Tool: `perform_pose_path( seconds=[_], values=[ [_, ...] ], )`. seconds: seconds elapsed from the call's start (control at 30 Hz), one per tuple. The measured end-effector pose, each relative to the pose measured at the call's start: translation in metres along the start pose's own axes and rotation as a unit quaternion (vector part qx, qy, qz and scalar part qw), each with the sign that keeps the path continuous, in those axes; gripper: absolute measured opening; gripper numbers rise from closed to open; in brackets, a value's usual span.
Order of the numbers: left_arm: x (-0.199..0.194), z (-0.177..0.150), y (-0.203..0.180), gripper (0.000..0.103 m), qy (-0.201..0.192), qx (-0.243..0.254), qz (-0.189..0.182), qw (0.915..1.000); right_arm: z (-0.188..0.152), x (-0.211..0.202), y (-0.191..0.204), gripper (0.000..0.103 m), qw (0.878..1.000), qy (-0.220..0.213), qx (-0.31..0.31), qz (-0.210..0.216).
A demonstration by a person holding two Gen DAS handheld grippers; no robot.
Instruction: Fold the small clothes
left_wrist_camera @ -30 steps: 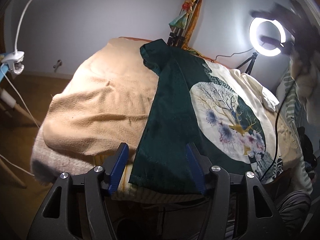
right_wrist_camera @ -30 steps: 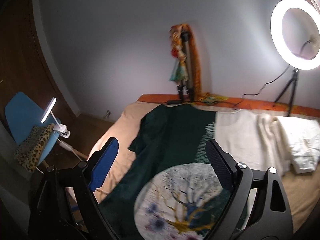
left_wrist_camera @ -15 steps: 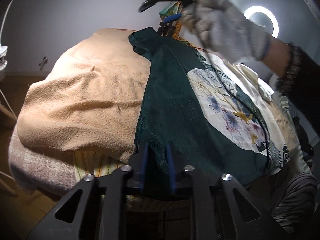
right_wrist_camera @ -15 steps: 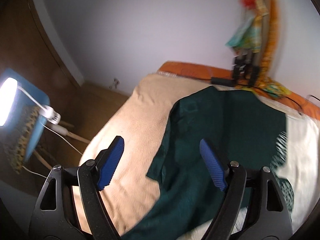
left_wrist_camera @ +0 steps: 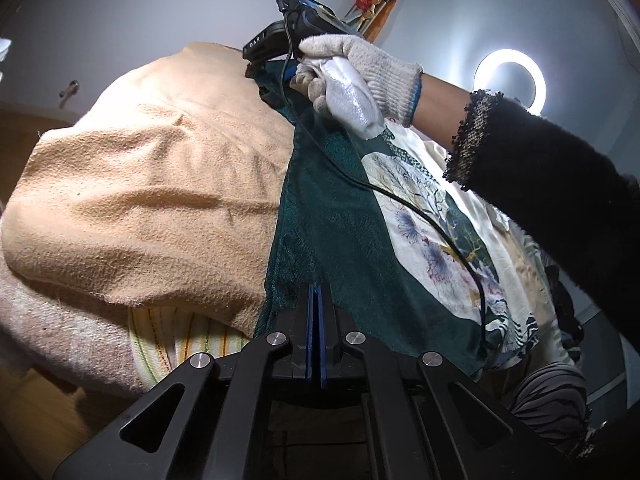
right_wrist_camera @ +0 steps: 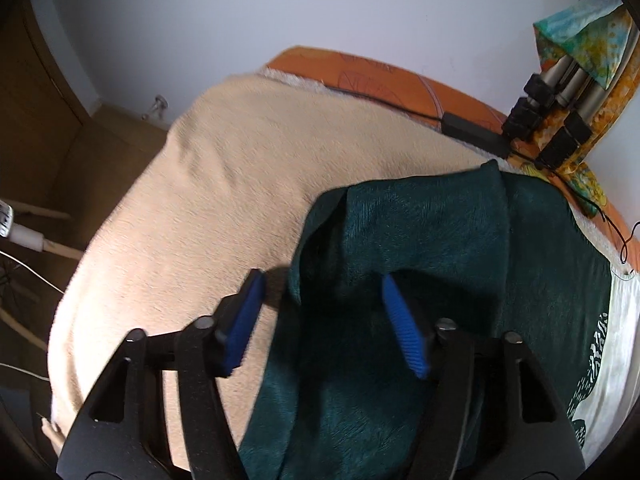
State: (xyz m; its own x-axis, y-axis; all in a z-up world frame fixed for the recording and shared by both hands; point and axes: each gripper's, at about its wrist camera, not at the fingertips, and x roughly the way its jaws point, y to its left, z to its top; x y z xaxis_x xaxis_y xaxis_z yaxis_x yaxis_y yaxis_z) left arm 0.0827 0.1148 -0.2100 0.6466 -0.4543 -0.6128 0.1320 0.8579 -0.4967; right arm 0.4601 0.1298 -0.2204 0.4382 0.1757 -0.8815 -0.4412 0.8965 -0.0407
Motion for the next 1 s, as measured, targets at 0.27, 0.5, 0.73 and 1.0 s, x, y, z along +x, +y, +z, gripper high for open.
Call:
perform_pose_path(
  seconds=[0.27,0.5,0.73,1.0],
  values=[
    [-0.012,-0.003,-0.002,0.000,-0.006,-0.006,-0.007,0.9999,0.005,-0.027,-0.006,0.005,0.996,-0.022,0.006,0.087],
    [-0.009,-0.004,-0.009,0.049,-0.011,0.020,0.076,0.9968,0.005,-0.047,-0.015,0.005,0.992,-0.043,0.032,0.114],
    [0.001,-0.005,-0.005,0.000,-0.013,0.036,0.102,0.9941,0.007,-0.037,-0.017,0.005,0.988,-0.049,0.040,0.141],
    [-0.018,0.010,0.003,0.000,-0.019,-0.021,-0.007,0.9996,0.003,-0.042,-0.022,0.005,0.982,-0.055,0.050,0.176]
  ],
)
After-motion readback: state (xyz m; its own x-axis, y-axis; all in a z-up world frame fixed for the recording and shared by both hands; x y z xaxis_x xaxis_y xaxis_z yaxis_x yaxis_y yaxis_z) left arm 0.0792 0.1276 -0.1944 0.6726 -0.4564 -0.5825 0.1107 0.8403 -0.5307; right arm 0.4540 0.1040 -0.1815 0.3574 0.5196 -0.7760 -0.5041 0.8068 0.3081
